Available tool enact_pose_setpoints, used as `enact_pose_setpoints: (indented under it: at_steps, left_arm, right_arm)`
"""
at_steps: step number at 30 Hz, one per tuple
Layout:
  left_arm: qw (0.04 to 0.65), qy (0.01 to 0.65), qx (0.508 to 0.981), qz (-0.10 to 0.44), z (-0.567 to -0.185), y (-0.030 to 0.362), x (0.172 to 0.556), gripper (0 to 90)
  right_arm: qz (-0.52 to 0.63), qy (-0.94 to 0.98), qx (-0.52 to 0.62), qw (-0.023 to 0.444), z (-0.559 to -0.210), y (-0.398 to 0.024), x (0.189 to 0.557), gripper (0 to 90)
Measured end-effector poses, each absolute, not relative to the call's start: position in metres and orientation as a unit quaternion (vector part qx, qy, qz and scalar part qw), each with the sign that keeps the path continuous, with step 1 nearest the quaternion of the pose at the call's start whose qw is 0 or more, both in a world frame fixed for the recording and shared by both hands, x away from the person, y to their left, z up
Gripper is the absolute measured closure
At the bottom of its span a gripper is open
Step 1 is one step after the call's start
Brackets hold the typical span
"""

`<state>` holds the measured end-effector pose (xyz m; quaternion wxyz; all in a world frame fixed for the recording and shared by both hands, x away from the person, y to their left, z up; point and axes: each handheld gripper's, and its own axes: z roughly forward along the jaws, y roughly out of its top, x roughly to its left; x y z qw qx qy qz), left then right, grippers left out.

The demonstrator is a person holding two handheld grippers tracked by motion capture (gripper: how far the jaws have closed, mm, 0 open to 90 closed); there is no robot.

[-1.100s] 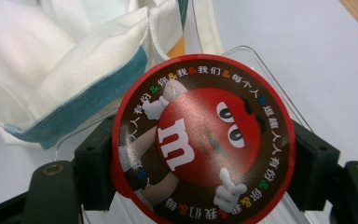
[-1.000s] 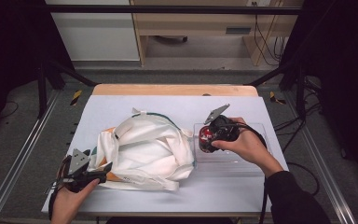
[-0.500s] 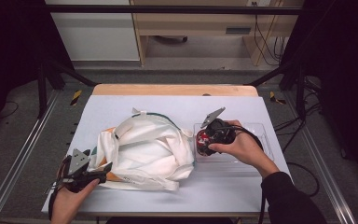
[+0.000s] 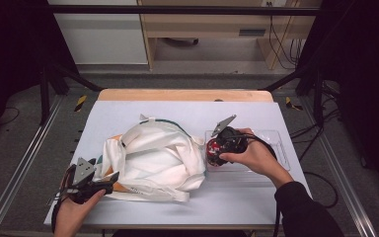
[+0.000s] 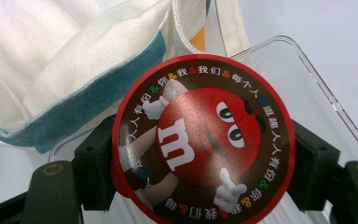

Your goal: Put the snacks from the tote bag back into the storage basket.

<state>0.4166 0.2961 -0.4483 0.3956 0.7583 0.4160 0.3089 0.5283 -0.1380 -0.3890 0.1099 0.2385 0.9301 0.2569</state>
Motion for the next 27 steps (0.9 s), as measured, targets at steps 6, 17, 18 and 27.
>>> enact_pose_setpoints:
  at_steps: [6,17,18,27]
  left_arm:
    - [0.396,0.416,0.759,0.308,-0.448,0.296,0.417,6.6]
    - [0.395,0.416,0.759,0.308,-0.449,0.296,0.417,6.7]
    - [0.395,0.416,0.759,0.308,-0.449,0.296,0.417,6.7]
    - [0.393,0.416,0.760,0.307,-0.449,0.296,0.417,6.7]
  right_arm:
    - [0.255,0.932,0.234,0.109,-0.391,-0.138,0.529,25.9]
    - [0.254,0.933,0.234,0.100,-0.400,-0.139,0.530,25.9]
    - [0.254,0.933,0.237,0.098,-0.400,-0.139,0.530,25.8]
    - [0.252,0.935,0.232,0.093,-0.405,-0.140,0.531,25.9]
